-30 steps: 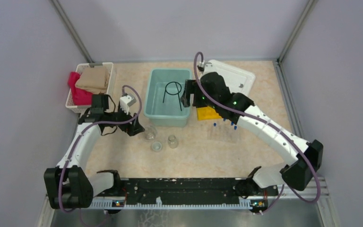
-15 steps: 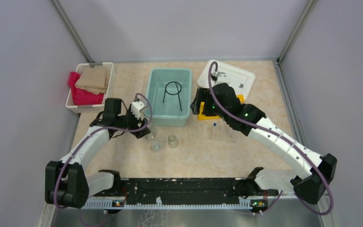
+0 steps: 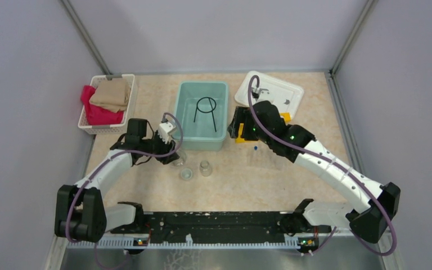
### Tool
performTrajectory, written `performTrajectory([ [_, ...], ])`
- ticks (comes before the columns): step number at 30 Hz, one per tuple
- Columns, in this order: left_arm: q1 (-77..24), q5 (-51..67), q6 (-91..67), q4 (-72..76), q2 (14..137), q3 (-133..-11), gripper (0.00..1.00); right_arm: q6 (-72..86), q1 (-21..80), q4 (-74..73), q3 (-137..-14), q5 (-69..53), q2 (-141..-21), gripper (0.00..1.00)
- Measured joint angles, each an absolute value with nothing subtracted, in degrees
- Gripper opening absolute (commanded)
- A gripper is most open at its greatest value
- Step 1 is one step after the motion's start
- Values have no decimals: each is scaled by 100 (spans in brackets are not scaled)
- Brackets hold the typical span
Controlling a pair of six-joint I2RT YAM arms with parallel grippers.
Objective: Organize the chemistry lab equipment
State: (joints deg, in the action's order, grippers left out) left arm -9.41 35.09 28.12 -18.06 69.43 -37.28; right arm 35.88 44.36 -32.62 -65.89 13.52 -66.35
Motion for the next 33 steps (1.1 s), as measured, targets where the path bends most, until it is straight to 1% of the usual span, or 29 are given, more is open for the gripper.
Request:
performTrajectory([
  [2, -941, 3509, 2812, -1802, 6945, -3697, 55, 3612, 4436, -3264, -6587, 1350, -6635, 73],
  [4, -941, 3516, 2805, -1793, 6949, -3695, 54, 3621, 4436, -3262, -6549, 1350, -6626, 73],
  [10, -941, 3516, 2779, -1728, 7028, -3695, 61, 3627, 4436, -3269, -6449, 1350, -6545, 73],
  [12, -941, 3518, 2744, -1669, 7072, -3695, 61, 3632, 4436, -3273, -6447, 1350, -6514, 73],
  [16, -941, 3518, 2681, -1566, 7148, -3701, 60, 3667, 4436, -3260, -6392, 1347, -6434, 73],
  [19, -941, 3518, 2657, -1529, 7216, -3739, 55, 3671, 4436, -3267, -6333, 1347, -6412, 73],
  [20, -941, 3518, 2648, -1516, 7236, -3756, 54, 3671, 4436, -3267, -6324, 1347, -6412, 72],
  [23, -941, 3540, 2635, -1505, 7242, -3758, 43, 3673, 4436, -3267, -6298, 1345, -6412, 71],
  [26, -961, 3579, 2648, -1492, 7234, -3763, 25, 3691, 4436, -3260, -6298, 1345, -6412, 71],
  [28, -961, 3588, 2683, -1433, 7205, -3806, 15, 3715, 4436, -3260, -6289, 1345, -6412, 71],
  [33, -963, 3540, 2768, -1835, 7203, -3938, 2, 3734, 4436, -3264, -6224, 1323, -6410, 71],
])
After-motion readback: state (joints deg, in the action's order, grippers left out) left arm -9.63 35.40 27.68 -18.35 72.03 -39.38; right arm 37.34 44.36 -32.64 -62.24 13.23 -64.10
